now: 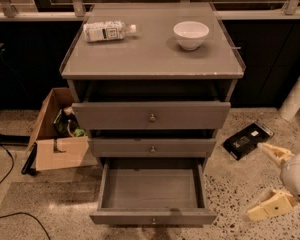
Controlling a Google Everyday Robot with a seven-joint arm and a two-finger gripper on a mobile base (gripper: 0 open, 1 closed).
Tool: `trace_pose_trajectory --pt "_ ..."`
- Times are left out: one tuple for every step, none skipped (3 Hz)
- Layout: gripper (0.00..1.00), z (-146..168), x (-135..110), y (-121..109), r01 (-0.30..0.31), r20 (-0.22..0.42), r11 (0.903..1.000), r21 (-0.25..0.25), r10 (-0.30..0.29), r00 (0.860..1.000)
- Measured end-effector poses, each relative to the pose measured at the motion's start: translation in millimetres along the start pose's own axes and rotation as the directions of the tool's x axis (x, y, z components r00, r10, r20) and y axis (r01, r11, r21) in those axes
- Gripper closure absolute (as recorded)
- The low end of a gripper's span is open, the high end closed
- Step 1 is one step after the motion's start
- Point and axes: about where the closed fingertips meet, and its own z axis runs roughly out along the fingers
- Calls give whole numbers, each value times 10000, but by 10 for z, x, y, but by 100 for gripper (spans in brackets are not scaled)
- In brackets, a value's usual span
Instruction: Close bottom drawer
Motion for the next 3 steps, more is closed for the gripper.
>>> trace_pose_trajectory --pt "0 130 170 39 -70 -624 9992 -387 45 9980" --pt "0 131 170 40 -41 -649 9992 -389 16 9979" --pt "0 83 56 66 222 -300 9987 -465 -236 9993"
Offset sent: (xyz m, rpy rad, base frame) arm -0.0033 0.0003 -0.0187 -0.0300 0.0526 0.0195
